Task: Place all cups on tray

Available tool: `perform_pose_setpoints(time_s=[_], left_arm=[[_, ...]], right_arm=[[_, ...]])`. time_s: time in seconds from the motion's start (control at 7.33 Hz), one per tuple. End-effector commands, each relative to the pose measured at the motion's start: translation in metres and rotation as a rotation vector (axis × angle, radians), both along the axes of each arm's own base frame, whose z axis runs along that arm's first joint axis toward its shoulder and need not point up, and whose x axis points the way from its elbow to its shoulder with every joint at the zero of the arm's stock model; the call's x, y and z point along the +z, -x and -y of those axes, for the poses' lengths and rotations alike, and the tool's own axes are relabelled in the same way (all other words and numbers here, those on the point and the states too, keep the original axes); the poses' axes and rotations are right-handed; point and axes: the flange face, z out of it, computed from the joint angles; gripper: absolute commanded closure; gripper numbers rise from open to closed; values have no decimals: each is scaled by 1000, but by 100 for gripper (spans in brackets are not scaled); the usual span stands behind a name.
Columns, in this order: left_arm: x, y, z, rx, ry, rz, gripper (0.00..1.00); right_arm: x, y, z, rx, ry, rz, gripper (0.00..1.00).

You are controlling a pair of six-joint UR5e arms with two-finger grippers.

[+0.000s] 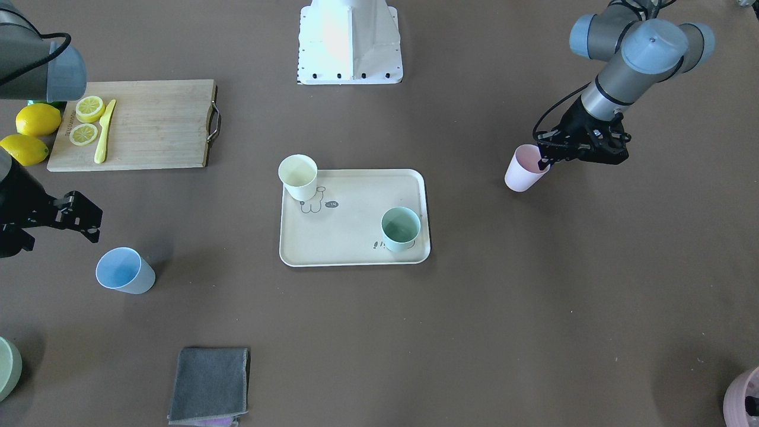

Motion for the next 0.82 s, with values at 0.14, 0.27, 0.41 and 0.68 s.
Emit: perform_pose_setpoints(time_s=[0.14,0.27,0.41,0.68], left_arm=[[-148,-89,24,-16,124,-1,100],[-180,-129,10,-5,138,34,100],[-184,-157,3,-12,109,63,100],[-176,-173,3,-1,116,84,100]], right_arm=[[55,-18,22,3,-38,22,1],[60,-20,25,5,-41,28,1],[59,-19,26,5,-40,31,1],[58,-19,26,8,-38,32,1]])
